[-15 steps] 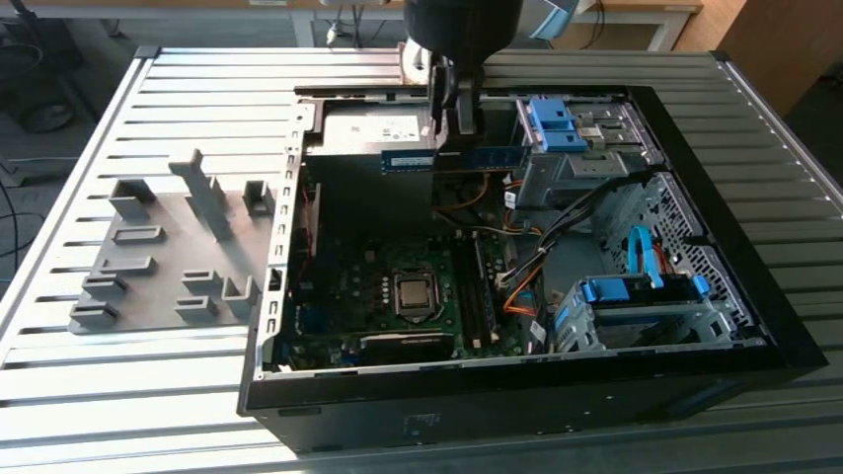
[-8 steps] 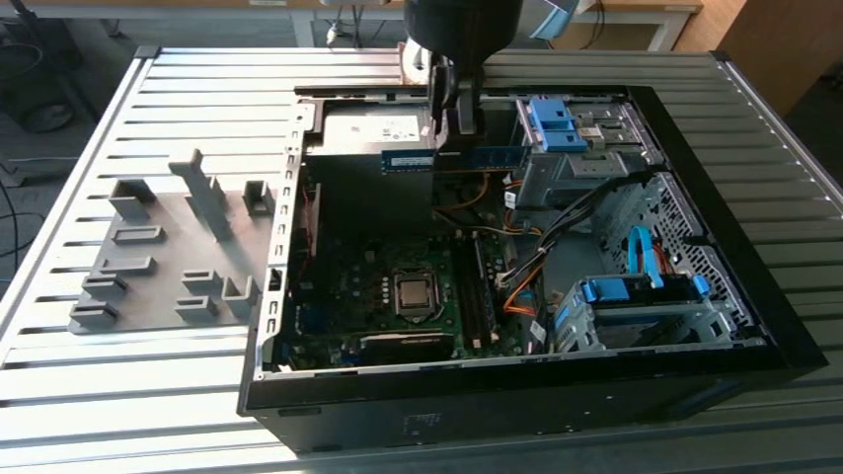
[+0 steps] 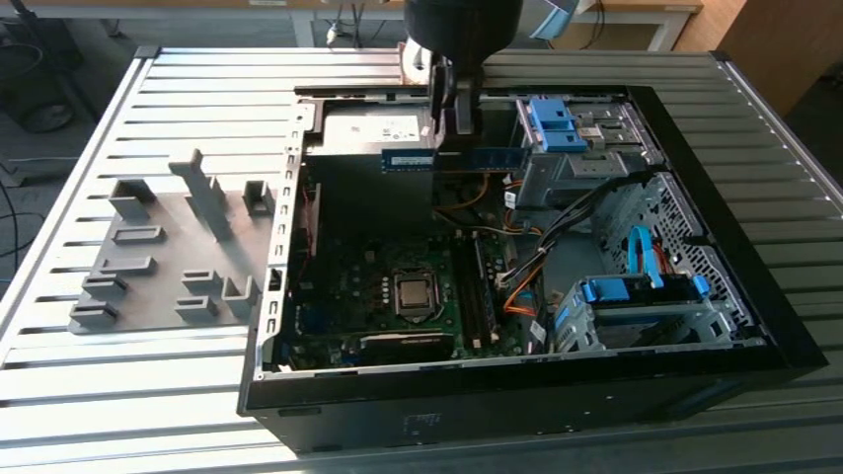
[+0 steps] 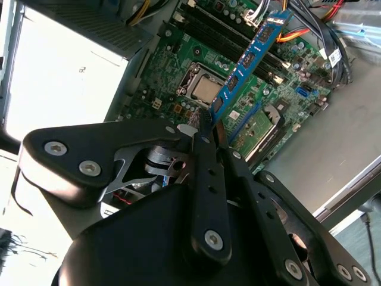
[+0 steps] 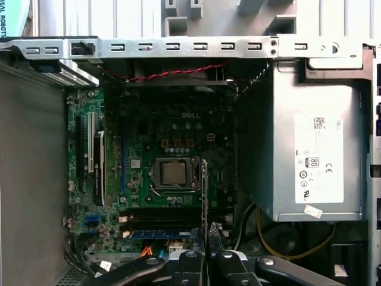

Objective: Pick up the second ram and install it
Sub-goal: 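Insert the second ram into the second slot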

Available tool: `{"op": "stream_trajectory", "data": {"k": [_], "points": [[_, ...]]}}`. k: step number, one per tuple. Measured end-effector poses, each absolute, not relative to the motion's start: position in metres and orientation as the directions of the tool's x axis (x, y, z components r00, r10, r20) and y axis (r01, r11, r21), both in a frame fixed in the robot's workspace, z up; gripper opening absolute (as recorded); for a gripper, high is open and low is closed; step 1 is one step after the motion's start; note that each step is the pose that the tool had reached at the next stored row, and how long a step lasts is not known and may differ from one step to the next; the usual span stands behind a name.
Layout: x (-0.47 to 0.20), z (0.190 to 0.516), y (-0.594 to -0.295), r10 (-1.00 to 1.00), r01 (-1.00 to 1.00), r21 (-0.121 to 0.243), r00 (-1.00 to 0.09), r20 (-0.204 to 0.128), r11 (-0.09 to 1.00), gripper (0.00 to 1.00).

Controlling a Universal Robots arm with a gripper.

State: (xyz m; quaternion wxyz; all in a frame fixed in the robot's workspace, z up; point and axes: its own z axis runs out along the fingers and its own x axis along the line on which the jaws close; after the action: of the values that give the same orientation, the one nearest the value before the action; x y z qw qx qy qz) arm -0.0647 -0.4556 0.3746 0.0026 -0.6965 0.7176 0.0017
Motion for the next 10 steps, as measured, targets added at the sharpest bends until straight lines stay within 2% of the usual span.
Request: {"op": "stream_trajectory", "data": {"k": [10], "points": [[-0.0647,0.3745,-0.4556,-0.986,-0.986,-0.001,-0.169,-0.006,0.169,0.14]]}}
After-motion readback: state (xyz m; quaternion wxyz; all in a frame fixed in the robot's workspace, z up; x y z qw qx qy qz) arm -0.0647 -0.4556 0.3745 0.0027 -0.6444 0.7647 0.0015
